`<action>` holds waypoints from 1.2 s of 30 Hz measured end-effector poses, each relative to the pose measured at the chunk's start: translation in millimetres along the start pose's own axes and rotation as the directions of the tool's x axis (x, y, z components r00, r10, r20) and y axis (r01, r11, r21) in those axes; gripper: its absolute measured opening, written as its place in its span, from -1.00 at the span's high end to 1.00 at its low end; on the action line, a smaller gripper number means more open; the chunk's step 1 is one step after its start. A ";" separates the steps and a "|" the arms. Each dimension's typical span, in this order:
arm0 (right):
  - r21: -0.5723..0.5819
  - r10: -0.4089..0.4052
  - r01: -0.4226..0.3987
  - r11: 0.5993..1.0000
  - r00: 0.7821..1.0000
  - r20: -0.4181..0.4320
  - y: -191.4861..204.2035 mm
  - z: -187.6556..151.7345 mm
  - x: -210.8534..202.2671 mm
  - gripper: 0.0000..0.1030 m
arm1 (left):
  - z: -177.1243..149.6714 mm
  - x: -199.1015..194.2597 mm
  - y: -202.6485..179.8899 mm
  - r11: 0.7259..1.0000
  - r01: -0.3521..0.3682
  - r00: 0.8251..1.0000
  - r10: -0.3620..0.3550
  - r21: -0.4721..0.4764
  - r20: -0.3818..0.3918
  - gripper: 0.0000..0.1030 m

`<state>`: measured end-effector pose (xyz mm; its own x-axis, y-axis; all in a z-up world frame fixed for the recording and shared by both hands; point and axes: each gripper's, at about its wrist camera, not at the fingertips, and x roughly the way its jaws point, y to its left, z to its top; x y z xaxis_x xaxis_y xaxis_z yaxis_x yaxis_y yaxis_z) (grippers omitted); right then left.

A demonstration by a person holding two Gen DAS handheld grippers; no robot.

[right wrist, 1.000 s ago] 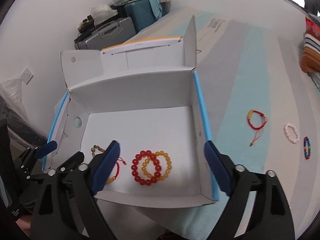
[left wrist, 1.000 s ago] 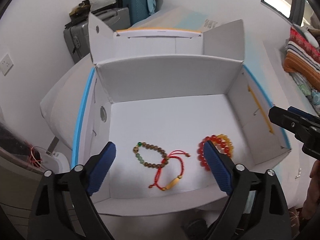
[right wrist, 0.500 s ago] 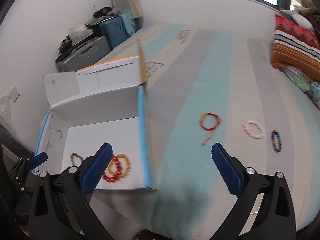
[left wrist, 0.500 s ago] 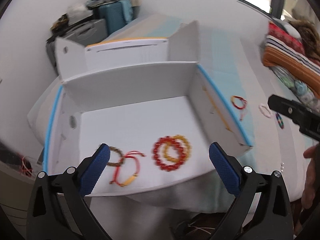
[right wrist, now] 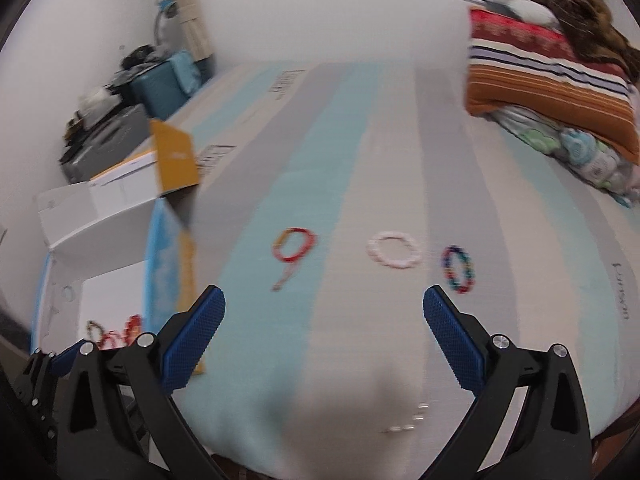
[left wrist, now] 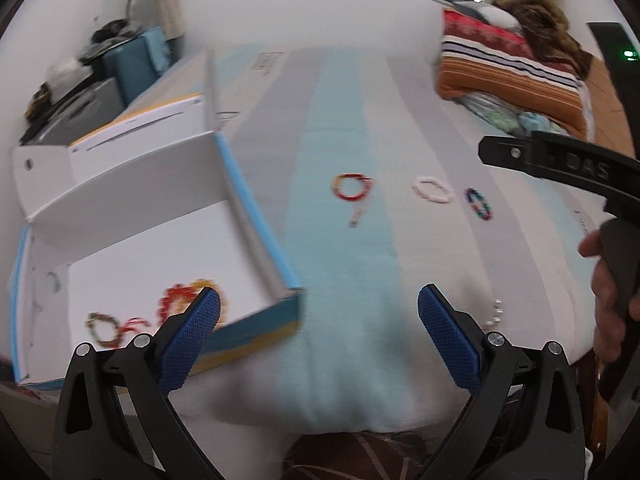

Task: Organize jewelry
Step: 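Move both open tools back over the remaining bracelets on the bed, then grasp the pearl strand with left gripper while right grasps multicolour bead bracelet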

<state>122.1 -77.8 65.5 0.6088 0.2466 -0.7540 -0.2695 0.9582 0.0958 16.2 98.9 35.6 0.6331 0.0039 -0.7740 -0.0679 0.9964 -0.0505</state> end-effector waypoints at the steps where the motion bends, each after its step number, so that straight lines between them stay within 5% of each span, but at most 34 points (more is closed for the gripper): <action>1: 0.010 -0.013 0.013 1.000 1.000 -0.001 -13.7 0.3 1.6 -0.85 | 0.6 3.1 -7.8 1.000 0.006 1.000 -0.006 0.010 -0.003 -0.89; 19: 0.081 -0.149 0.152 0.985 0.988 -0.037 -159.0 -5.0 67.9 -0.85 | -26.5 78.3 -143.8 0.954 0.216 0.976 -0.204 0.207 -0.077 -0.89; 30: 0.027 -0.136 0.141 0.990 0.983 -0.126 -192.0 -7.8 142.2 -0.62 | -56.1 132.0 -201.9 0.913 0.277 0.959 -0.243 0.300 -0.146 -0.89; 36: 0.020 -0.127 0.132 0.991 0.977 -0.169 -201.8 -13.3 172.0 -0.49 | -62.2 160.3 -206.5 0.917 0.279 0.954 -0.232 0.287 -0.188 -0.78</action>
<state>271.2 -230.7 -92.1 0.5030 0.0949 -0.8591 -0.1714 0.9852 0.0084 83.7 -111.5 -117.3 0.4755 -0.2432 -0.8454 0.3354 0.9386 -0.0814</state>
